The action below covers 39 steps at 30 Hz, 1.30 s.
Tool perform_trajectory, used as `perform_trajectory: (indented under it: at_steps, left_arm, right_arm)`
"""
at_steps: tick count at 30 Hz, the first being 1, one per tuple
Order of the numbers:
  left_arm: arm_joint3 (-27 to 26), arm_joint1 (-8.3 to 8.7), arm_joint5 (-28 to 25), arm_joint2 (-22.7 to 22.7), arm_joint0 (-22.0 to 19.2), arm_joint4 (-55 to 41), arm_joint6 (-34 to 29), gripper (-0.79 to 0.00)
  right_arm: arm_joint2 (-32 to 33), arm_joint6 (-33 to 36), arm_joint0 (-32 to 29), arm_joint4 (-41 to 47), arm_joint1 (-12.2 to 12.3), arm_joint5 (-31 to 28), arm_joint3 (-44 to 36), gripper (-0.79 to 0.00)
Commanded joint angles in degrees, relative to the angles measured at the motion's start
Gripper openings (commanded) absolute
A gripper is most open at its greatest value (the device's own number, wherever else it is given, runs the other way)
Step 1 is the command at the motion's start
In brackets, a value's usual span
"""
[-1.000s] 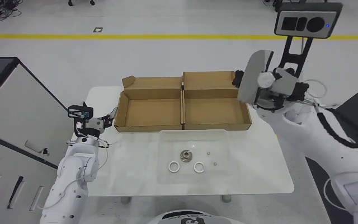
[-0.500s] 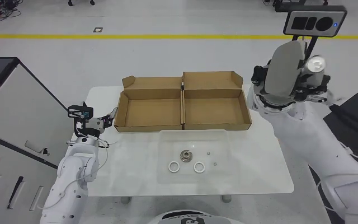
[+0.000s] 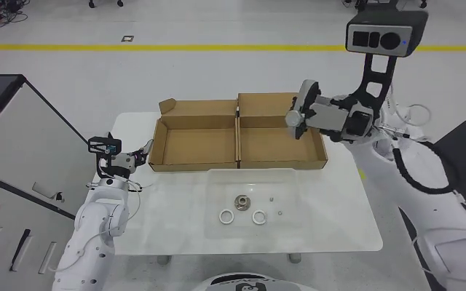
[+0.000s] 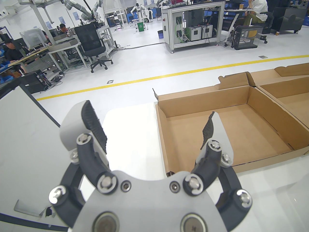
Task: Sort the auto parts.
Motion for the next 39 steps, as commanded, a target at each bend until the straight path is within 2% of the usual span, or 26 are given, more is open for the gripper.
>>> perform_trajectory:
  at_steps: [1,14,26,39]
  left_arm:
    - [0.0,0.0,0.0,0.0,0.0,0.0,0.0,0.0]
    - [0.0,0.0,0.0,0.0,0.0,0.0,0.0,0.0]
    - [0.0,0.0,0.0,0.0,0.0,0.0,0.0,0.0]
    - [0.0,0.0,0.0,0.0,0.0,0.0,0.0,0.0]
  right_arm:
    - [0.33,-0.56,-0.67,0.51,-0.23,-0.18,-0.42,-0.785]
    - [2.1,0.85,-3.98,12.36,-2.33,-3.76,-1.52,-0.785]
    - [5.19,1.48,-4.97,4.49,-3.31,-0.5,-0.59,-0.785]
    - [5.22,1.62,-5.43,5.36,-3.82,-0.18,-1.1,-0.785]
